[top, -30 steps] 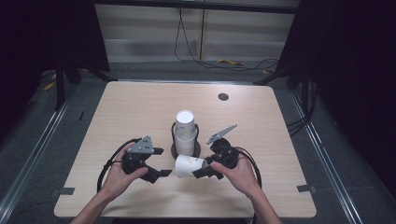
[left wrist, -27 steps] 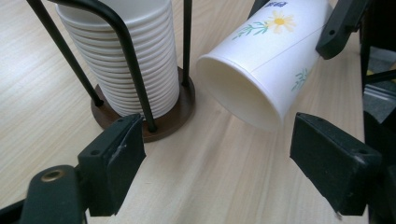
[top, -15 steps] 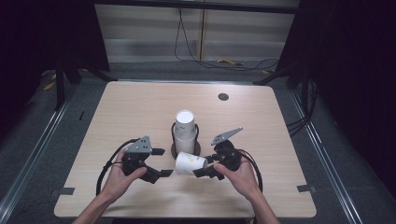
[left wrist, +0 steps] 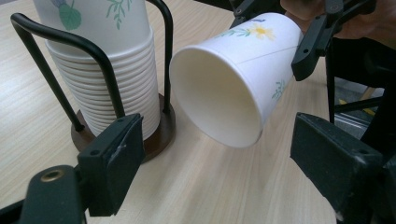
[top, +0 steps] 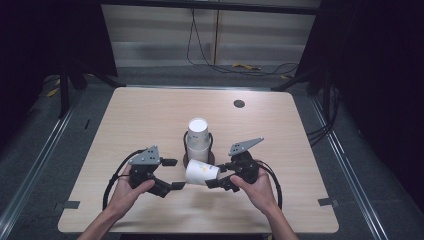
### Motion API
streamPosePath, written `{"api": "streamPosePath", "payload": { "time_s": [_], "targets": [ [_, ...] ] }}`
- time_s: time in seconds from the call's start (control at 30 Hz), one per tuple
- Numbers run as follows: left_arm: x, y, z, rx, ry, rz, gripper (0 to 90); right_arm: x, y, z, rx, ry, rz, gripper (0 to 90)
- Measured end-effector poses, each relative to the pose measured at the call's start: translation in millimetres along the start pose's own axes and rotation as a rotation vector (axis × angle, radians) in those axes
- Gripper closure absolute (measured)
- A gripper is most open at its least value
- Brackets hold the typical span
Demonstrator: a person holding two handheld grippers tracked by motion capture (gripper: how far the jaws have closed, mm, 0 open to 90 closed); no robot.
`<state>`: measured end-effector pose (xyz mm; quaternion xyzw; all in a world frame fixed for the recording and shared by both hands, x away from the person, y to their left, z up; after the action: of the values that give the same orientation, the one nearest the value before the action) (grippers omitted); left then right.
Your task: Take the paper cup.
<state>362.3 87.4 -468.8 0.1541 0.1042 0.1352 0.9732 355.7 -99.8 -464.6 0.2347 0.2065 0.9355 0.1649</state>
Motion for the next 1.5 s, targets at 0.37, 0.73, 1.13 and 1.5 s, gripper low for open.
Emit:
{"api": "streamPosePath", "payload": {
  "time_s": [0.37,0.73,1.13,1.5],
  "targets": [
    [-4.2,-1.3,3.5,-0.034,0.042,-0.049,18.5,3.2,0.9,2.0,-0.055,0.028,0.036,35.8],
    [-6.4,0.6,8.0,-0.063,0.053,-0.060,15.7,8.6,1.7,7.1,-0.113,0.063,0.060,35.9],
    [-10.8,-1.5,11.5,-0.093,0.060,-0.087,15.8,13.1,5.8,12.6,-0.162,0.074,0.083,36.2],
    [-9.1,-0.3,16.7,-0.133,0.057,-0.092,15.8,21.1,-1.4,13.4,-0.149,0.091,0.117,36.4]
  ]
}}
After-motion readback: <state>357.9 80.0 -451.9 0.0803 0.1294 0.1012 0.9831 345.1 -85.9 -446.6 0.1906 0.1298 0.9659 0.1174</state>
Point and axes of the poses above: each handheld gripper's, and its own axes: y roughly backward along the jaws, z roughly out of its top, x roughly to its left, the point moved 7 cm from there along -y, roughly forward along the jaws, and after that the axes turned 8 degrees about -x, right-handed, at the moved point
